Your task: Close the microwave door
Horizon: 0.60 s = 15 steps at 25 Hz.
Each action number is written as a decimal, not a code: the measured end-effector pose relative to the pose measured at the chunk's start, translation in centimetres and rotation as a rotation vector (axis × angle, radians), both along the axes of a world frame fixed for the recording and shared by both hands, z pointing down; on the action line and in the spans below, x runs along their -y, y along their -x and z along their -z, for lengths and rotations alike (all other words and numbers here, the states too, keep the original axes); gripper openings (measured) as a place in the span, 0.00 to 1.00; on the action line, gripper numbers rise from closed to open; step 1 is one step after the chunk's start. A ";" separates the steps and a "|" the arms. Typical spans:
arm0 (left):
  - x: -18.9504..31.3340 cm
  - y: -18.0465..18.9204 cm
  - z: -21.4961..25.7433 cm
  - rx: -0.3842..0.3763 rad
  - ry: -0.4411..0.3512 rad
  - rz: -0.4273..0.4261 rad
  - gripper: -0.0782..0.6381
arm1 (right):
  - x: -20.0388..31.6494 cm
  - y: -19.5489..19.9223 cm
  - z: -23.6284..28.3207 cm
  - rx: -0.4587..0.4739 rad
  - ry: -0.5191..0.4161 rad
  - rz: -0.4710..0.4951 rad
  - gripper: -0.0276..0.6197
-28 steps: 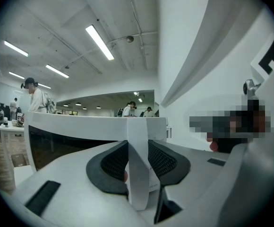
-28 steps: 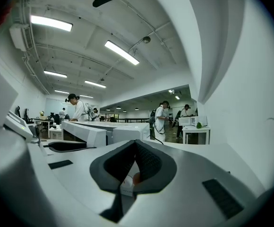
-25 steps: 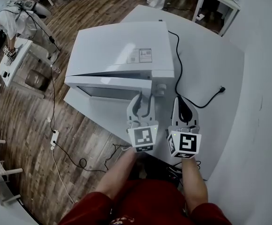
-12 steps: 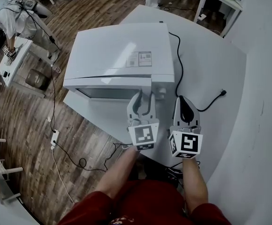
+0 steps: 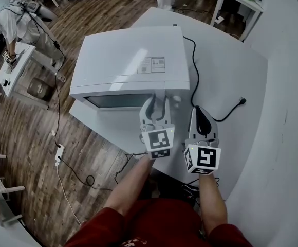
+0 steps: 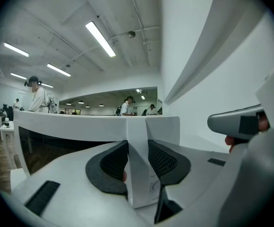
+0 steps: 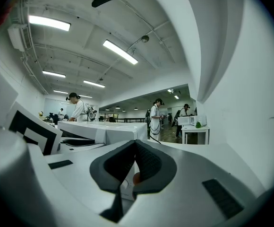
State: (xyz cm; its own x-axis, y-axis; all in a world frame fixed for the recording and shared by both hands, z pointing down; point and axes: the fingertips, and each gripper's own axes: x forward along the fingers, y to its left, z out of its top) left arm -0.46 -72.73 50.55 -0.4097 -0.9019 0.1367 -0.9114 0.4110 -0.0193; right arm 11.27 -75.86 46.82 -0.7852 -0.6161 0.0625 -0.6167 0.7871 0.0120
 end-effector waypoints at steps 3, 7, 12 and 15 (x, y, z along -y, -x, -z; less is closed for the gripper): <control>-0.2 -0.1 0.1 0.001 0.005 -0.022 0.31 | -0.4 -0.2 0.4 0.004 -0.004 -0.003 0.08; -1.0 -0.8 0.8 0.012 -0.007 -0.050 0.31 | -0.8 -0.5 1.0 0.012 -0.009 -0.012 0.08; -3.1 -1.5 3.4 0.017 -0.056 -0.076 0.31 | -2.1 -0.7 2.2 0.021 -0.019 -0.015 0.08; -4.4 -1.5 5.2 0.044 -0.070 -0.095 0.31 | -2.9 -0.7 3.4 0.030 -0.032 -0.023 0.08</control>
